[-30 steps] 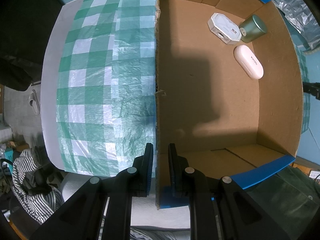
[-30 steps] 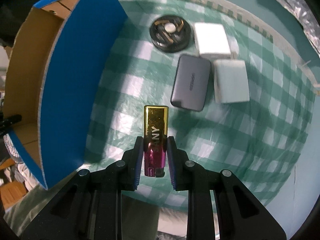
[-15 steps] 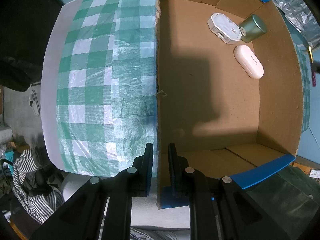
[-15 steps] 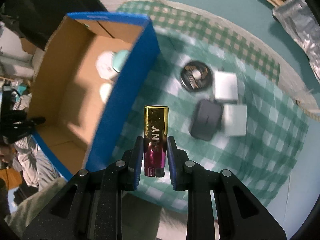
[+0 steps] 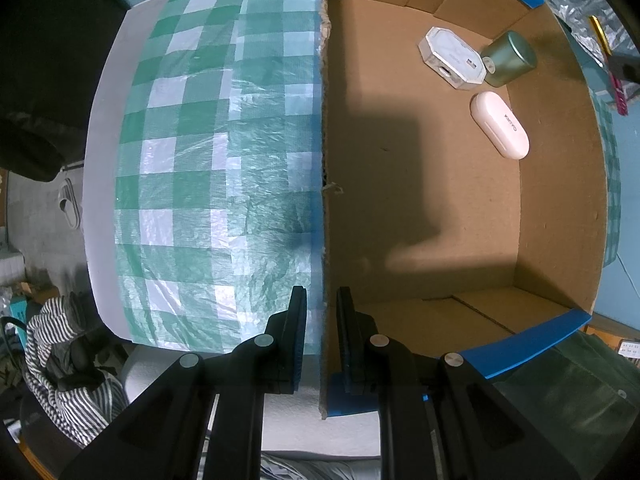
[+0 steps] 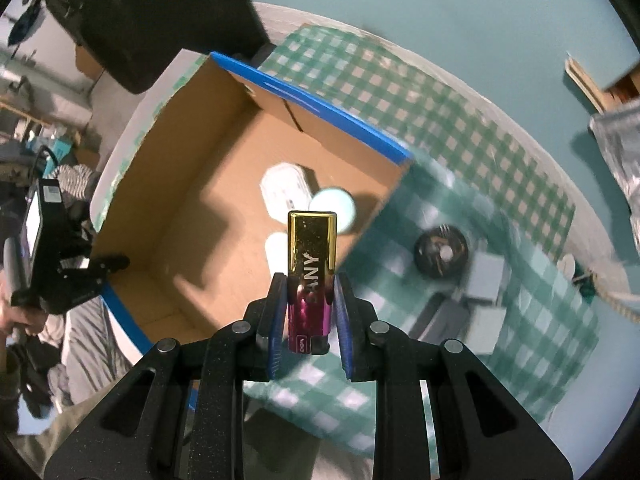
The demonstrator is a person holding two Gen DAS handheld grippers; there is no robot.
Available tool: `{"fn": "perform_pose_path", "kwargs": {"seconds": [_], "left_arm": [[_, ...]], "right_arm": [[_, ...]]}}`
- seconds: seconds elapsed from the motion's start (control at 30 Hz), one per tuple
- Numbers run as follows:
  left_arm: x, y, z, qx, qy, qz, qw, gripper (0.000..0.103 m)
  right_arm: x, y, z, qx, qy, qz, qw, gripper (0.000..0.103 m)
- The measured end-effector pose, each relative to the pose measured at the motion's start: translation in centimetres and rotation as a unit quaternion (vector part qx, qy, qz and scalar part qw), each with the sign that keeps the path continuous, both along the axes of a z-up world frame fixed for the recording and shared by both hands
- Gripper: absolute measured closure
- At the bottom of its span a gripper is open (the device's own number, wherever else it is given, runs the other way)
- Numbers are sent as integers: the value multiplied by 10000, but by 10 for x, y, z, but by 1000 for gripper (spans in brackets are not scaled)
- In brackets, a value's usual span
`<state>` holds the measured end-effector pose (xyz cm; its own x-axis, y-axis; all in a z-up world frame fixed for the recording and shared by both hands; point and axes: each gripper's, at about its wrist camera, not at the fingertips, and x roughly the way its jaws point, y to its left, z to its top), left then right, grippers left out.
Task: Organize rigid objects
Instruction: 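Carry the SANY USB stick into the box and release it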
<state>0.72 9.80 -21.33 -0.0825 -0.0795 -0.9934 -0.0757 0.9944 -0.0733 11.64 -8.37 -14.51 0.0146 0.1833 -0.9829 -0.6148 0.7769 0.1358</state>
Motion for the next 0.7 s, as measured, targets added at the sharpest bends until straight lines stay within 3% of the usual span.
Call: {"fn": "perform_pose_path", "kwargs": {"seconds": [0.4, 0.7], "left_arm": [[1, 2, -1, -14, 13, 31, 10000, 88], [0, 4, -1, -15, 25, 94, 10000, 88]], "right_arm": [[3, 53, -37, -508, -74, 953, 9941, 81], [-2, 63, -71, -1141, -91, 1409, 9834, 81]]}}
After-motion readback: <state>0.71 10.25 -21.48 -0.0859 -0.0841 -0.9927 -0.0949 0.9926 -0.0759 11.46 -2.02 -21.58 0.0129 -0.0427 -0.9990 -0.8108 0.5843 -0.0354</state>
